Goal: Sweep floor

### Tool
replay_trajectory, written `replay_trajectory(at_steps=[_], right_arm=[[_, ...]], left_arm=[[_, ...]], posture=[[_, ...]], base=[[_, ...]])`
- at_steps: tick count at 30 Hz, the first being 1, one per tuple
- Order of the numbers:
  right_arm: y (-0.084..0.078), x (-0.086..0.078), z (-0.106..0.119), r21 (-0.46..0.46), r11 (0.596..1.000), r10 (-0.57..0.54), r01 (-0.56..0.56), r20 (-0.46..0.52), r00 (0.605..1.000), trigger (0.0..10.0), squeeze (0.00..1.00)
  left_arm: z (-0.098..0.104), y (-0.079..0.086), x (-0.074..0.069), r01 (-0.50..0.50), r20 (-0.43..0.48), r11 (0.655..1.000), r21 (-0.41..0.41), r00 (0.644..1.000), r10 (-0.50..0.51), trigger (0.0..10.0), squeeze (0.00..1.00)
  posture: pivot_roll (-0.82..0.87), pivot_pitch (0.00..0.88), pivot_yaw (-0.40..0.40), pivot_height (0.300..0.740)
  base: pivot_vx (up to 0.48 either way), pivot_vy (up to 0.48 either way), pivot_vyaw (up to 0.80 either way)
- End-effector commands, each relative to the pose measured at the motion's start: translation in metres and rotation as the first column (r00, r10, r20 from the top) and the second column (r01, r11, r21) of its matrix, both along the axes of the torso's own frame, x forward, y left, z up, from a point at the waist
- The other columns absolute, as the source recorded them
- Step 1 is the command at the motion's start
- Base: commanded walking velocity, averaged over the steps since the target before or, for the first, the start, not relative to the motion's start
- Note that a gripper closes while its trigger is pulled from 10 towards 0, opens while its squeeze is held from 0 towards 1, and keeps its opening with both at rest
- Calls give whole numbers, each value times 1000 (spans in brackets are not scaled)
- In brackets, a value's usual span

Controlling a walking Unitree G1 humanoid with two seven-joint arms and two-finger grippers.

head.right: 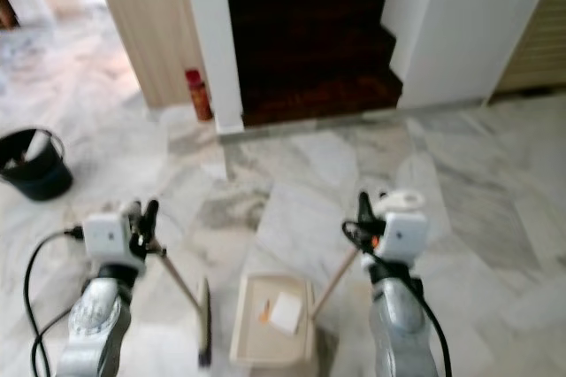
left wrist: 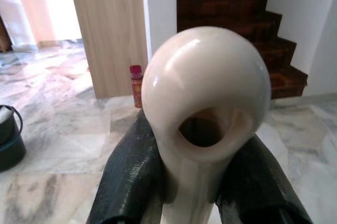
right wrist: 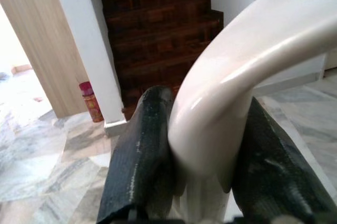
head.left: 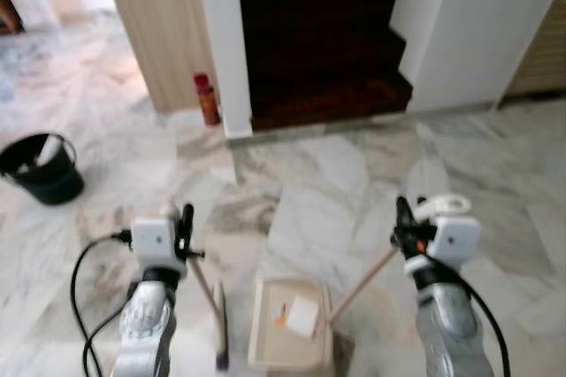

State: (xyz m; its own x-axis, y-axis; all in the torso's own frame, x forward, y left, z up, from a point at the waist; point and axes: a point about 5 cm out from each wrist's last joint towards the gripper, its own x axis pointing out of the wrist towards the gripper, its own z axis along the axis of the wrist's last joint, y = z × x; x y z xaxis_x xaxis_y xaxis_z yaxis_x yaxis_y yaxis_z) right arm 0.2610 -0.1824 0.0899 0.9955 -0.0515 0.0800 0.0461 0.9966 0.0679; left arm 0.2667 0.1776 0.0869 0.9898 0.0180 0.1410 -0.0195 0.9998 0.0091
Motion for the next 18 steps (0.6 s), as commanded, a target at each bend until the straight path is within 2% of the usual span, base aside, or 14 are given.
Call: replay_trajectory(at_steps=[1, 9, 16, 18], right_arm=[[-2, 5, 12, 4, 1000, -11, 11, 46, 999, 10000, 0], [-4, 5, 12, 21, 1000, -20, 19, 45, 999, 10000, 0], [-4, 5, 11, -1, 1000, -23, 23, 35, 999, 10000, 0], [-4, 5, 11, -13, 1000, -22, 22, 34, 999, 10000, 0]], left_arm=[[13, -1, 5, 5, 53, 1000, 5, 999, -5, 10000, 0], [14, 1, 5, -4, 54, 1000, 1, 999, 4, 10000, 0], [14, 0, 5, -4, 53, 1000, 0, 999, 4, 10000, 0], [14, 1, 5, -5, 54, 1000, 0, 999, 5, 10000, 0]], posture=[[-4, 0, -1, 740], [-4, 0, -1, 740], [1, 0, 0, 740], [2, 0, 0, 740]], base=[[0, 0, 0], [0, 0, 0], [0, 0, 0], [0, 122, 600]])
